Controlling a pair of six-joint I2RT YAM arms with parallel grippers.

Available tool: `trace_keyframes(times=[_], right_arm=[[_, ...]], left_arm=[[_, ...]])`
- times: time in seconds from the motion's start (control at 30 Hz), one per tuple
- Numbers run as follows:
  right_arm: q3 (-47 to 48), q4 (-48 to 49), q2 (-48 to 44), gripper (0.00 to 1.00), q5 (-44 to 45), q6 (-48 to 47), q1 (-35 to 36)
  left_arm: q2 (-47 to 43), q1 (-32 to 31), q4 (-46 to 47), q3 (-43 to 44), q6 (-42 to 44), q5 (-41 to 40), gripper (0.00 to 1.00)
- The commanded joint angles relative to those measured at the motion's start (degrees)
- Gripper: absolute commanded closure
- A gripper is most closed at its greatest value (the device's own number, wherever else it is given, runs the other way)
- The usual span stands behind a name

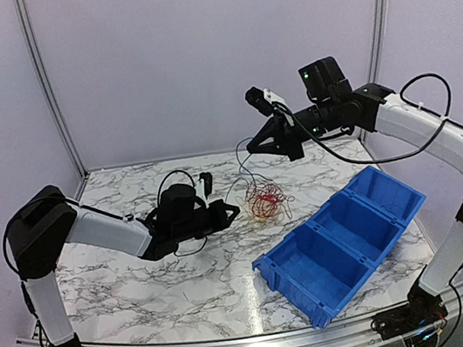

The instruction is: Untangle the cables

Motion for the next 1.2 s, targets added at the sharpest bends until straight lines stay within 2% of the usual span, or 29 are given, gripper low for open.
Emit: trace_keyframes(times=[0.0, 0.1, 0.27, 0.53, 0.6, 0.67, 0.73, 0.97, 1.03, 1.17], right_arm=[[4.3, -2.9, -2.4, 1.00, 3.3, -2.1, 0.3], [9.9, -5.2, -3.1, 1.00, 5.2, -3.1, -1.5], [15.5, -5.5, -3.9, 1.00, 3.6, -0.5, -7.5], [12.6, -4.3, -6.3, 1.00, 10.3, -1.5, -10.7], [10.3, -2.9, -7.1, 1.00, 11.4, -0.8, -12.0], [8.4, -1.5, -7.7, 1.00, 12.4, 0.2, -13.8], [7.8, -1.0, -8.4, 1.00, 13.5, 0.8, -15.5], [7.4, -1.2, -11.2, 1.00, 17.3, 2.1, -22.7], [7.2, -1.2, -12.0, 1.00, 18.2, 2.9, -24.7], [5.2, -0.2, -14.7, 1.00, 19.8, 3.3, -28.9]], left_arm=[[-2.8, 0.3, 3.3, -4.7, -1.2, -4.4, 1.00], [-4.0, 0.6, 3.3, -8.8, -1.8, -5.7, 1.00], [-5.2, 0.5, 3.4, -13.8, -2.7, -7.9, 1.00], [-9.6, 0.6, 3.2, -15.5, 1.6, -5.6, 0.99], [-12.4, 0.6, 1.6, -14.8, 4.8, -3.5, 0.68], [-16.6, 0.6, -4.0, -13.3, 8.7, -3.8, 0.51], [-20.3, 0.6, -11.3, -10.7, 13.8, -5.5, 0.41], [-27.7, 0.7, -34.0, 3.4, 32.1, -16.2, 0.18], [-27.1, 1.1, -37.2, 8.4, 35.7, -18.5, 0.13], [-23.8, 2.8, -38.4, 13.9, 39.7, -18.5, 0.11]])
